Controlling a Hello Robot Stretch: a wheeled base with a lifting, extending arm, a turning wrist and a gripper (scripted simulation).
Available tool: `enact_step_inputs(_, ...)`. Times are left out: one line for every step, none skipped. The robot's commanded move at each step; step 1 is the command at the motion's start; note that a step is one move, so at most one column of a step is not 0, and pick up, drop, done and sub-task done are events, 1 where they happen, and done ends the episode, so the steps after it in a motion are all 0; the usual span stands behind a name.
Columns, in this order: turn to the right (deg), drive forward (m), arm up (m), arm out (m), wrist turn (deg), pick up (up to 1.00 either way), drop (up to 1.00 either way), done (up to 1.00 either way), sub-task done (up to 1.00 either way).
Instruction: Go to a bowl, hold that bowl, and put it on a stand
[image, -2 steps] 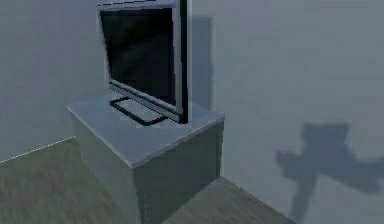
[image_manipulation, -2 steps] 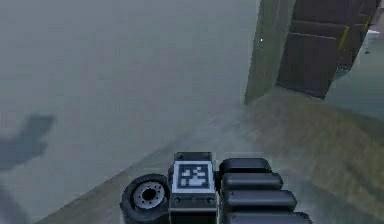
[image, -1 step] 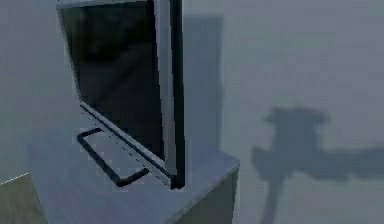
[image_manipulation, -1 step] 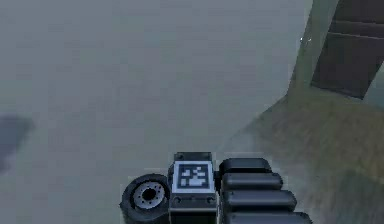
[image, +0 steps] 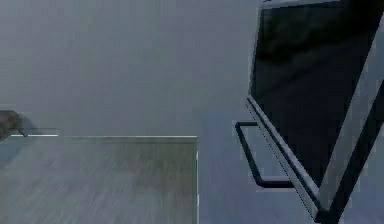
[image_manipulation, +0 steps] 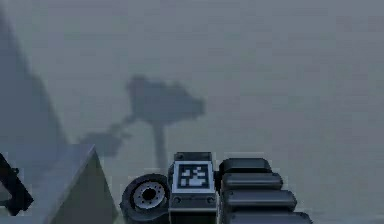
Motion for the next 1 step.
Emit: enact_step_inputs(-18.0, 0.00, 0.00, 0.00, 0.0, 0.00, 0.00, 0.00, 0.00)
